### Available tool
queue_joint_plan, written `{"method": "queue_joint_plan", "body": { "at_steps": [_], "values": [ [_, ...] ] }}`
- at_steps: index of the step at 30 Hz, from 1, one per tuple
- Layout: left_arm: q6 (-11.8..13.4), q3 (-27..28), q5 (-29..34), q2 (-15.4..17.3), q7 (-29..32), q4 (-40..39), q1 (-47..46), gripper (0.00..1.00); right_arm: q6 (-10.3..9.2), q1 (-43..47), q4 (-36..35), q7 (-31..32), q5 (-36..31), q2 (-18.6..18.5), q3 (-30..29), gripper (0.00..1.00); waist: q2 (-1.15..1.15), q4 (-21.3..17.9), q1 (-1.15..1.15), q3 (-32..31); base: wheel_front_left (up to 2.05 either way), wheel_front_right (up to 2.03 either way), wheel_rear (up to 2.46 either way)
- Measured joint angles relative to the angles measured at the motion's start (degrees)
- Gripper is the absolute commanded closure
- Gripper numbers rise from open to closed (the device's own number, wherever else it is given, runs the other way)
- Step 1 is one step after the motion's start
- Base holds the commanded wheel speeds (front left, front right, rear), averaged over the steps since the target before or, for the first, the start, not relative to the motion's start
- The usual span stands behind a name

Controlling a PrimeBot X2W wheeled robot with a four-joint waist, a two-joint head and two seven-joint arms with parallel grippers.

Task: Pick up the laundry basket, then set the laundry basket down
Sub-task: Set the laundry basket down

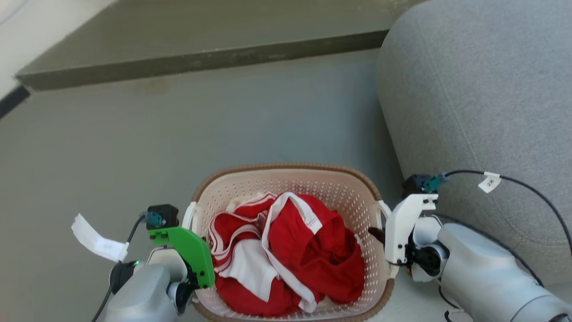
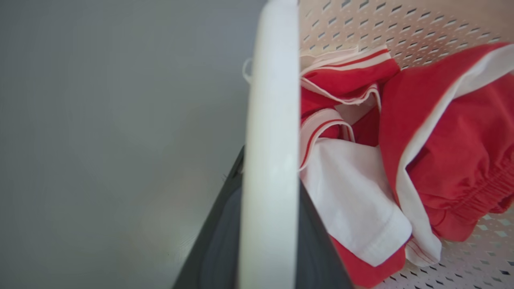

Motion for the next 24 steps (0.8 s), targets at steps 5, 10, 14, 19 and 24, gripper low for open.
{"method": "queue_joint_plan", "body": {
  "at_steps": [5,10,14,19,24],
  "values": [
    [0.99,-0.78,0.19,0.02,-0.63,-0.14,-2.16,1.0,0.0,-2.18,-0.38,-0.59,0.0,-0.35,0.13,1.0,0.0,0.15,0.0,3.55,0.0,0.0,0.0],
    [1.88,-1.22,0.89,0.03,-1.23,-0.14,-4.59,1.0,0.0,-4.38,-0.8,-1.01,0.0,-0.73,0.3,1.0,0.0,0.32,0.0,7.14,0.0,0.0,0.0],
    [2.48,-1.44,1.98,0.09,-2.05,-0.07,-6.7,1.0,0.0,-6.56,-1.16,-1.42,-0.04,-0.96,0.53,1.0,0.0,0.44,0.0,10.07,0.0,0.0,0.0],
    [3.48,-1.54,2.53,0.1,-3.07,-0.13,-9.79,1.0,0.0,-9.4,-1.72,-2.0,-0.14,-1.68,0.71,1.0,0.0,0.55,0.0,13.89,0.0,0.0,0.0],
    [4.16,-1.56,2.8,0.12,-3.69,-0.21,-12.55,1.0,0.0,-12.06,-2.22,-2.91,-0.33,-2.18,0.8,1.0,0.0,0.72,0.01,17.85,0.0,0.0,0.0]
  ]
}}
